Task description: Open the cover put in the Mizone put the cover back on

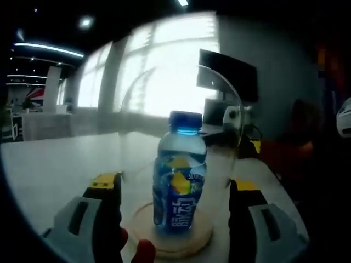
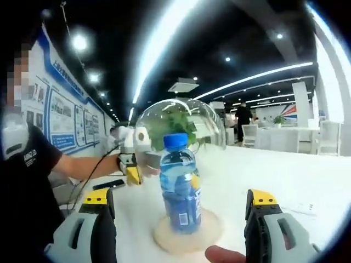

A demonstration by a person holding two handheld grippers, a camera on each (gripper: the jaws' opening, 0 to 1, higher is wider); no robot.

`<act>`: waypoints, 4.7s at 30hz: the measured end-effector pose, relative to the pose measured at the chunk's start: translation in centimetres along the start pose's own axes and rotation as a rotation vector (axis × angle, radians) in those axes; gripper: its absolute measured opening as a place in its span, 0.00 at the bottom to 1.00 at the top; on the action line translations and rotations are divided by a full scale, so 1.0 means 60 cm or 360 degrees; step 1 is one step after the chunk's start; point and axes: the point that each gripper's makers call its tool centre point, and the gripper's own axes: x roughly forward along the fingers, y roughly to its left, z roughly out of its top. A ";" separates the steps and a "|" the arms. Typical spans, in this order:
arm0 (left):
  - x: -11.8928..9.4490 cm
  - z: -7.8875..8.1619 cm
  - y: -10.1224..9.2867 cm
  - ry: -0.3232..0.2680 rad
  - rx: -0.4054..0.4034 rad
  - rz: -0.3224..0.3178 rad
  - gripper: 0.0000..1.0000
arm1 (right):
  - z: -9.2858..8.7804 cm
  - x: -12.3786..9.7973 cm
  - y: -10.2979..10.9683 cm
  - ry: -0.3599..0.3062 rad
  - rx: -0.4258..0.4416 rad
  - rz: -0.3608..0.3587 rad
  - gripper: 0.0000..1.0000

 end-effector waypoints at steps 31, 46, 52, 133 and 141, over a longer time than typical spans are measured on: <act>-0.133 0.039 -0.101 -0.0125 0.0183 0.0122 0.60 | -0.003 -0.026 0.100 -0.0153 -0.0144 -0.0269 0.17; -0.184 0.012 -0.188 -0.0239 0.0241 0.0249 0.37 | -0.046 -0.039 0.191 -0.0147 -0.0117 -0.0201 0.27; -0.214 -0.019 -0.183 -0.0250 0.0185 0.0410 0.30 | -0.063 -0.041 0.214 -0.0140 -0.0130 -0.0249 0.27; -0.247 -0.173 -0.173 -0.0132 0.0146 0.0615 0.26 | -0.196 -0.098 0.170 -0.0048 -0.0275 -0.0757 0.23; -0.245 -0.174 -0.174 -0.0127 0.0145 0.0606 0.26 | -0.199 -0.097 0.168 -0.0018 -0.0307 -0.0784 0.26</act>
